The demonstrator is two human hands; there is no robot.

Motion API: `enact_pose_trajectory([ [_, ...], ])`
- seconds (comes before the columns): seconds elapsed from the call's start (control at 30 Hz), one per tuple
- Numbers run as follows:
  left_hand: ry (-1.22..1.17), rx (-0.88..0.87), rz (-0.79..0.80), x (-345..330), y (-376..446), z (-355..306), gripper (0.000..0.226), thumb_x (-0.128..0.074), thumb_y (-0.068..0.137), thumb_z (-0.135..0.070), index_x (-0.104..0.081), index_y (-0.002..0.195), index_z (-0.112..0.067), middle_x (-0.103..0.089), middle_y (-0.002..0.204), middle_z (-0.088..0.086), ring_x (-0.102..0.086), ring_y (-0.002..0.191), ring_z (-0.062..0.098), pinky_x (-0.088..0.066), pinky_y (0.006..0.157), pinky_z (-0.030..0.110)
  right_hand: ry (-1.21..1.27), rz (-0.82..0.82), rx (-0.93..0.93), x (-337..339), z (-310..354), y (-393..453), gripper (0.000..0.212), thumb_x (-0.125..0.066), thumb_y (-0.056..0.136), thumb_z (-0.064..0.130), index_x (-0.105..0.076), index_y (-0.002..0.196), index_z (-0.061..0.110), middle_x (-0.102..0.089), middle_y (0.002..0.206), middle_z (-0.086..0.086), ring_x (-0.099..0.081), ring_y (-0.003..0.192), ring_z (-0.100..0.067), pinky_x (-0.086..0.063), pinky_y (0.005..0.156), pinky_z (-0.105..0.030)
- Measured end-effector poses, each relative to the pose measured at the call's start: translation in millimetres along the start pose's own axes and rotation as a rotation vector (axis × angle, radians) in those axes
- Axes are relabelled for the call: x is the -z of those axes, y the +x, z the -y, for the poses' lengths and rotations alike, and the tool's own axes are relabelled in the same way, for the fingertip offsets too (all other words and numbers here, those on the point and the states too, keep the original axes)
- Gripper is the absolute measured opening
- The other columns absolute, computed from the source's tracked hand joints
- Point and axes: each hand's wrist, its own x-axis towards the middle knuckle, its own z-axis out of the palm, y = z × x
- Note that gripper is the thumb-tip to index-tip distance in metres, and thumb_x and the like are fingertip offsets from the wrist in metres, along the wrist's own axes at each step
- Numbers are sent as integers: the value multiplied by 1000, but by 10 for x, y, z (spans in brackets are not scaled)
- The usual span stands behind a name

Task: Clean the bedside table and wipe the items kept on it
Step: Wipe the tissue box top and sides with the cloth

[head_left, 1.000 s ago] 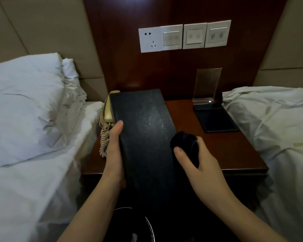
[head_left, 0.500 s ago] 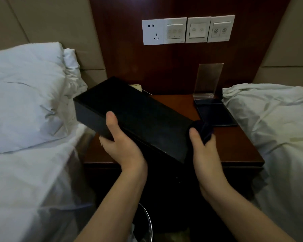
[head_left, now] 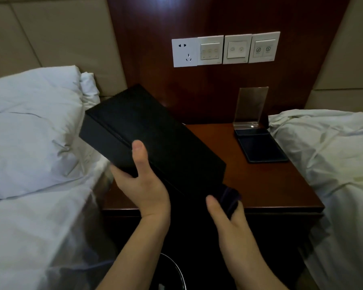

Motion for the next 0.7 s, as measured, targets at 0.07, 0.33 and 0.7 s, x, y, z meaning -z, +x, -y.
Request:
enact_pose_trajectory([
  [0.07, 37, 30, -2, -15, 49, -64, 47, -71, 93, -43, -56, 131, -21, -65, 120, -16, -63, 104, -12, -51, 96, 14, -65, 7, 67, 34, 94, -14, 16, -64, 90, 41, -55, 102, 37, -66, 106, 10, -63, 100, -10, -47, 93, -33],
  [0.33, 149, 617, 429, -66, 165, -270, 79, -87, 58, -65, -68, 124, -26, -79, 110, -1, -75, 103, 22, -57, 97, 46, -70, 80, 90, 304, 598, 259, 28, -69, 78, 48, -67, 103, 36, -75, 87, 10, -73, 84, -13, -51, 72, -30],
  [0.7, 550, 413, 983, -451, 233, -165, 35, -69, 84, -49, -69, 114, -30, -80, 100, -13, -76, 94, 9, -61, 85, 31, -64, -20, 107, 392, 672, 553, 15, -67, 84, 46, -64, 97, 40, -73, 88, 12, -68, 79, -5, -47, 68, -24],
])
